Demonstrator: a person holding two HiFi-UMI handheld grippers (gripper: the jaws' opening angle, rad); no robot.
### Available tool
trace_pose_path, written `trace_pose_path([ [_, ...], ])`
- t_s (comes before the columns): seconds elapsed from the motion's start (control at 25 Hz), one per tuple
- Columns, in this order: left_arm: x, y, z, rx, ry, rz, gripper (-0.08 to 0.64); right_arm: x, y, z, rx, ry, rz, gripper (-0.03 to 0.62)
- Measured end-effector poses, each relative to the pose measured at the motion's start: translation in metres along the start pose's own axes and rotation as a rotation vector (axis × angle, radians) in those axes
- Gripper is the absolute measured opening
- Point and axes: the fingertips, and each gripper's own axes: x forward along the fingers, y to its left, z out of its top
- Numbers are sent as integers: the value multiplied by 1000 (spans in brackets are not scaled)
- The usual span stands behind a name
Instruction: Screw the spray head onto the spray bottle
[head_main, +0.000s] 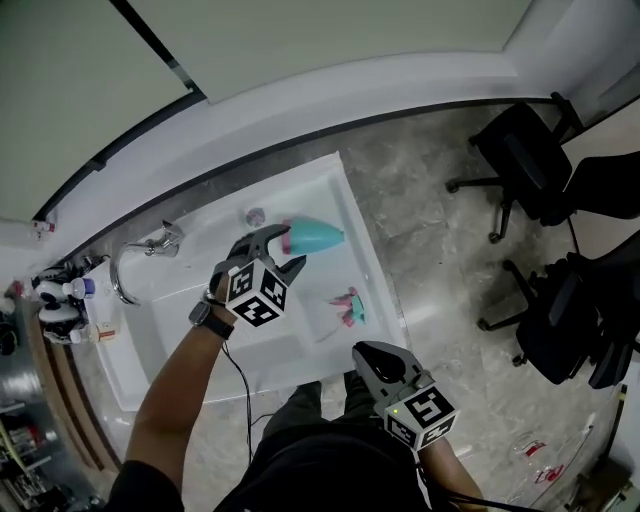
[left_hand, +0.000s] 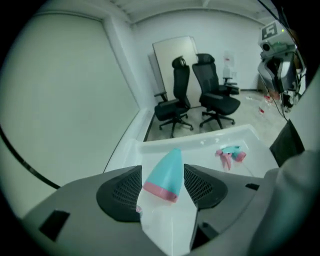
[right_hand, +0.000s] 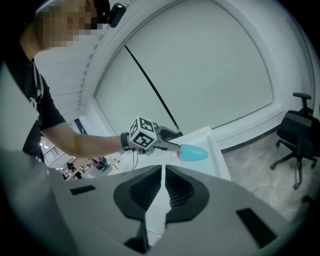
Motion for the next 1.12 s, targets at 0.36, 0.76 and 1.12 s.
trace_pose_path([
  [0.36, 61, 18, -22, 107, 168, -102, 333, 50, -70, -53, 30, 200, -150, 44],
  [0.76, 99, 5, -42, 168, 334, -267, 426, 95, -112, -96, -42, 448, -258, 168],
  [1.12, 116, -15, -65, 232, 412, -309, 436, 113, -131, -110, -89, 544, -331, 170],
])
